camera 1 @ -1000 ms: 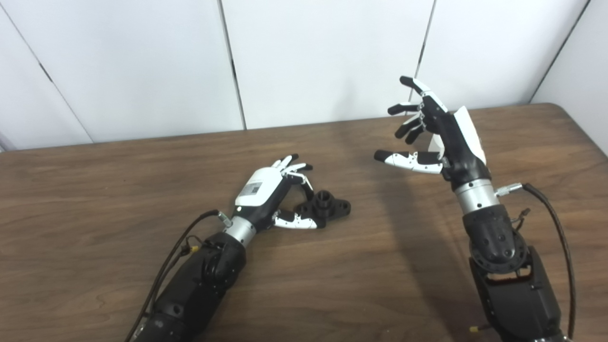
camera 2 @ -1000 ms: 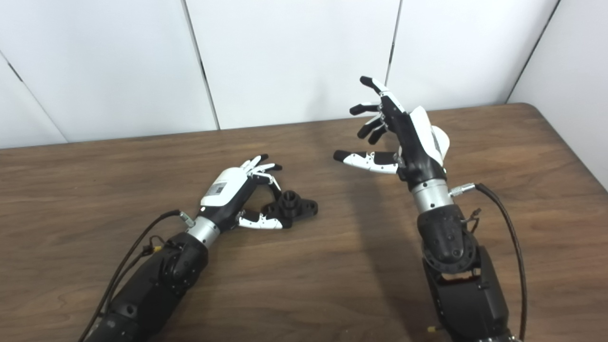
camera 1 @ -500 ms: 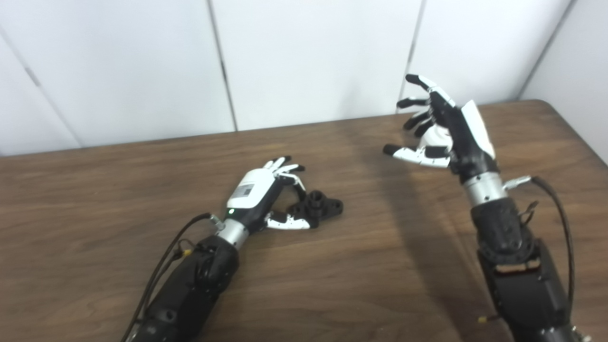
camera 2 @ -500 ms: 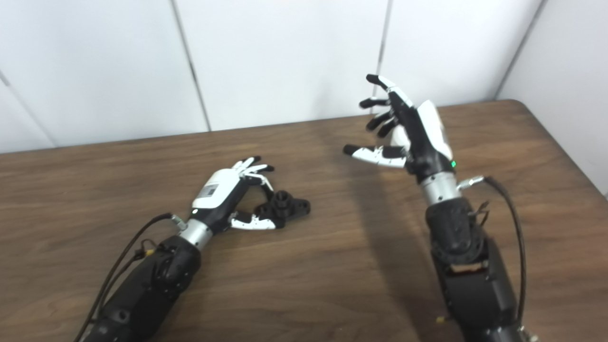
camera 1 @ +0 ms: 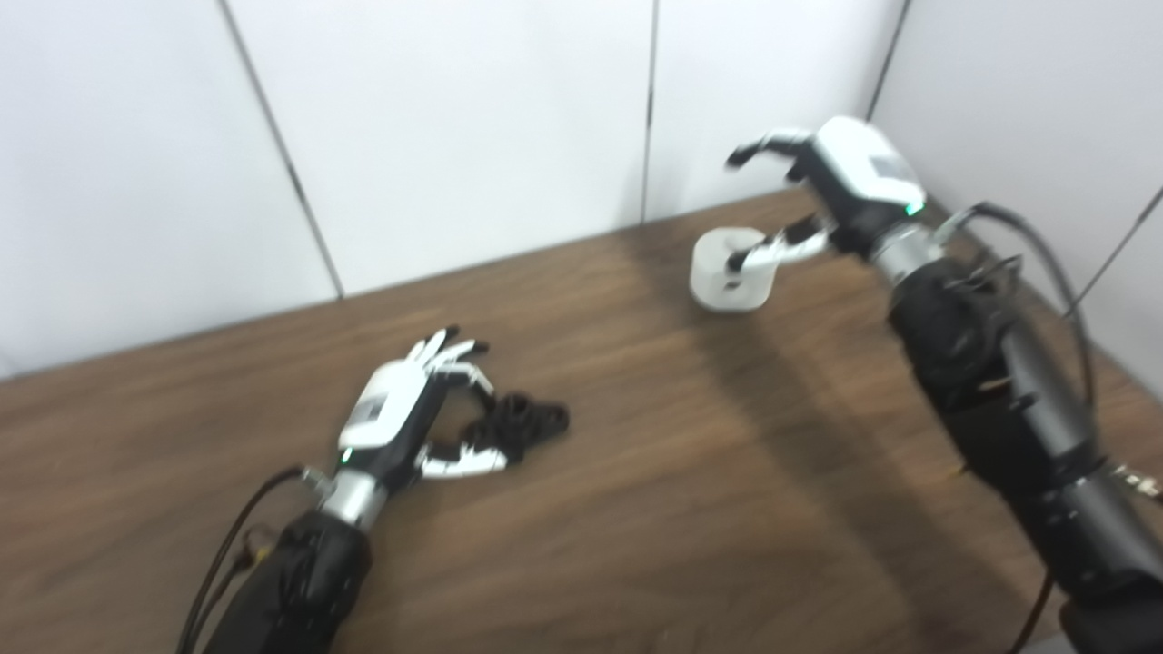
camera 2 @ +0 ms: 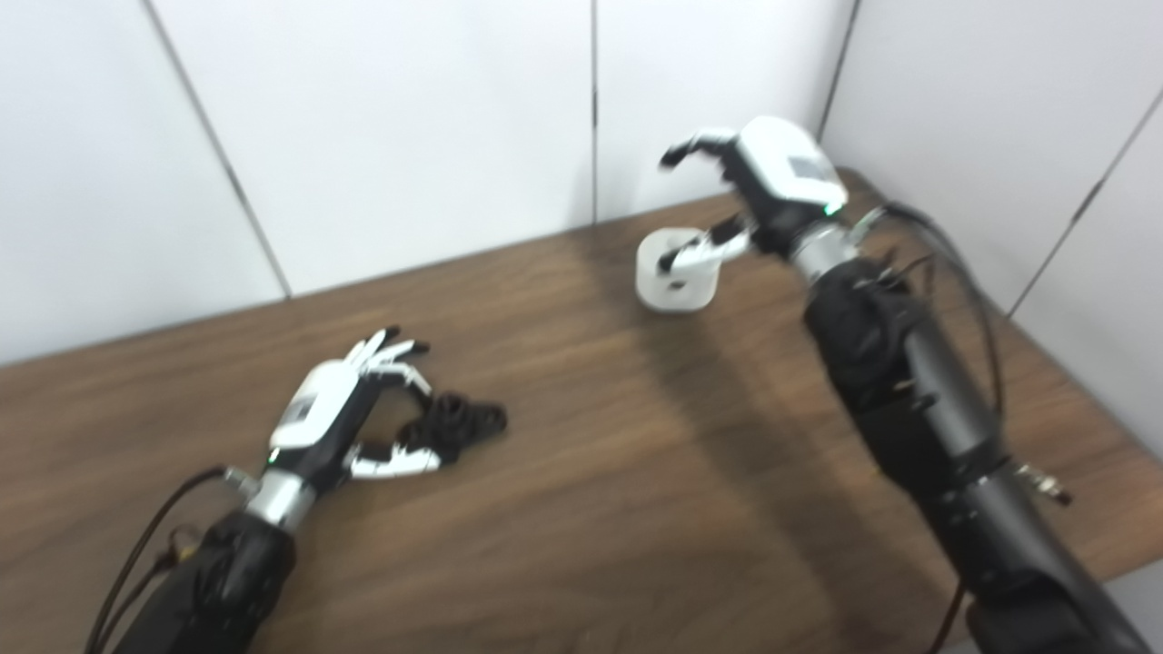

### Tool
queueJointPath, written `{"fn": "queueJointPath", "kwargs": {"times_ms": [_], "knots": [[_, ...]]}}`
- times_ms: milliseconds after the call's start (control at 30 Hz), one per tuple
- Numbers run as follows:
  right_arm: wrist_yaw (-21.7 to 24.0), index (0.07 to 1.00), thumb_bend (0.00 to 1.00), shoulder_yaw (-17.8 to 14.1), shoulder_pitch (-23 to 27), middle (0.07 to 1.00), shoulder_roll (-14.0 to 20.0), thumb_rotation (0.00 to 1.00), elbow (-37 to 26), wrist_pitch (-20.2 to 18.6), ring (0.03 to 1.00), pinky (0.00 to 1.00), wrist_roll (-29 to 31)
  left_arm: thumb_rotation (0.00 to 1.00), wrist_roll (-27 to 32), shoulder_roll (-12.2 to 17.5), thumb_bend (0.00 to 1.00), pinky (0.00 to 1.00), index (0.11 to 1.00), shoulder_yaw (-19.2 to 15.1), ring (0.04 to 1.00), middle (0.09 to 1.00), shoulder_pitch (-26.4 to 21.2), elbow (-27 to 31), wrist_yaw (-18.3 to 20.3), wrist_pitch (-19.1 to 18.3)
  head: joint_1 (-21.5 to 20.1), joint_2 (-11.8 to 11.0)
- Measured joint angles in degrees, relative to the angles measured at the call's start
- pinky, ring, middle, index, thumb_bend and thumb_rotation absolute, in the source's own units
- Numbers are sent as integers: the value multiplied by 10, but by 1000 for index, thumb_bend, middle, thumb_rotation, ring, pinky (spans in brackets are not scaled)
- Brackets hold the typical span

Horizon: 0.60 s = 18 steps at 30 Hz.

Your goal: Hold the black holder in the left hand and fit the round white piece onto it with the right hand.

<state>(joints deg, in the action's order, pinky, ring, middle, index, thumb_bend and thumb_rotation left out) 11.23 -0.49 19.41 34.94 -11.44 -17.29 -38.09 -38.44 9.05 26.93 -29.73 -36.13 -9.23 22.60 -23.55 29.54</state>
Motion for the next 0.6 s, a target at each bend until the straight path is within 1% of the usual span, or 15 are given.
{"fn": "queueJointPath", "kwargs": {"times_ms": [67,200,333,400,600], "knots": [[8,789,770,3,6,882,5,297,6,-6,881,717,-12,75,-3,1,524,1000,475,1,984,879,-2,-4,-6,6,-4,-17],[33,831,815,17,27,916,21,337,28,-19,902,741,-25,75,-3,1,523,1000,475,0,987,880,-7,-18,-11,13,-10,-32],[49,847,874,31,43,927,23,380,58,-25,908,790,-34,76,-4,2,523,1000,475,1,984,881,-11,-28,-15,25,-11,-35],[62,871,931,43,51,948,23,390,72,-27,919,818,-39,76,-6,3,523,1000,475,0,983,881,-14,-35,-19,27,-15,-38],[98,910,993,66,82,972,23,370,111,-40,941,813,-40,73,-10,3,524,1000,475,0,984,878,-18,-43,-26,32,-17,-39]]}}
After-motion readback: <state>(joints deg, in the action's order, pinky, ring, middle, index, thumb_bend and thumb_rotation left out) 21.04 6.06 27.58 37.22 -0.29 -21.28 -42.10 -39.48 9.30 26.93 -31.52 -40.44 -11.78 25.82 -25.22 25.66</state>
